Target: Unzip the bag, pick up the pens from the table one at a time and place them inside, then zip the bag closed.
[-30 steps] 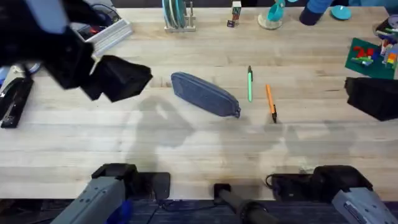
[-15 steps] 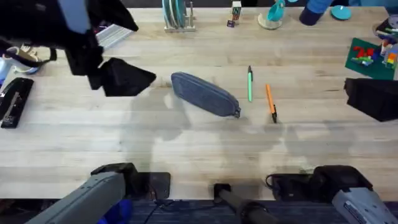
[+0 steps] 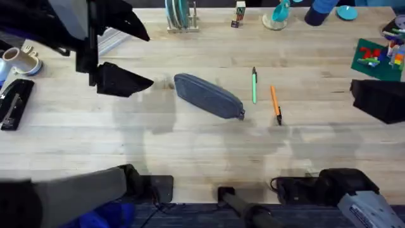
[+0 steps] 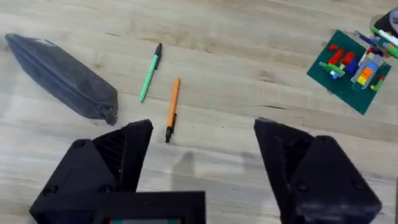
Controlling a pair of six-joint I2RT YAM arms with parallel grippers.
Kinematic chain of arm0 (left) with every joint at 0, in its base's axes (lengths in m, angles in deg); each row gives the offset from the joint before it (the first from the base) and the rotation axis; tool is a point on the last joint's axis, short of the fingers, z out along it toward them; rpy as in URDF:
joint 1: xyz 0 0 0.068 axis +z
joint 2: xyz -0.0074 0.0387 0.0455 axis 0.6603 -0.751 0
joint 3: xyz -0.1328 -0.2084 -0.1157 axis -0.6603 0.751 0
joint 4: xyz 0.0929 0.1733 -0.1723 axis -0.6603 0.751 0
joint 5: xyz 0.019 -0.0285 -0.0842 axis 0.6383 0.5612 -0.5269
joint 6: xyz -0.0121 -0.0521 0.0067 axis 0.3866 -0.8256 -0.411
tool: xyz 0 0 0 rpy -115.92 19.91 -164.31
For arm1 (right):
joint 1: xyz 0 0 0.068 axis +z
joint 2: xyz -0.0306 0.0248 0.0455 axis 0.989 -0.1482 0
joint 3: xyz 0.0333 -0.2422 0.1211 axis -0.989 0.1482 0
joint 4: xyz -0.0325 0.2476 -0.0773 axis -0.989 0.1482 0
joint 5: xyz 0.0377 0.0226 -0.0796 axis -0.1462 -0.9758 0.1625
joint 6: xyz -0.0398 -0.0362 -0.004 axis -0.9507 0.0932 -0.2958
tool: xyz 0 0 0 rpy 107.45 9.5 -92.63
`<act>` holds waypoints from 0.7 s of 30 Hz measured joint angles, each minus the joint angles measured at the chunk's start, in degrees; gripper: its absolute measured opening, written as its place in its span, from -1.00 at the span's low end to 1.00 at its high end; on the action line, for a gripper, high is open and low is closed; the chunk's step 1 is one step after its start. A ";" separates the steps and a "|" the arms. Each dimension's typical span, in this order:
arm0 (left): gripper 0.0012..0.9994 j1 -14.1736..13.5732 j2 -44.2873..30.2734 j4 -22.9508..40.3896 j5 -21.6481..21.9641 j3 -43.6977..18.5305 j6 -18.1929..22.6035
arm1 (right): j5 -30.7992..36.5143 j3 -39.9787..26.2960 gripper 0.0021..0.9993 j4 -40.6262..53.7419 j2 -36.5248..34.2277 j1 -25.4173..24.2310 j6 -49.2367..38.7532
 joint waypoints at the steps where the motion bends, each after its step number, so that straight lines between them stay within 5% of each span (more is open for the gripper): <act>1: 0.98 0.00 -1.31 0.00 -0.07 0.00 1.46 | 0.00 0.00 0.99 0.00 0.00 0.00 -0.01; 10: 0.98 0.00 -12.66 0.22 -0.89 0.00 14.36 | 0.00 0.00 0.99 0.00 0.00 0.00 0.00; 21: 0.99 0.00 -21.91 -0.51 -1.33 0.00 20.42 | 0.00 0.00 0.99 0.00 0.00 0.00 0.00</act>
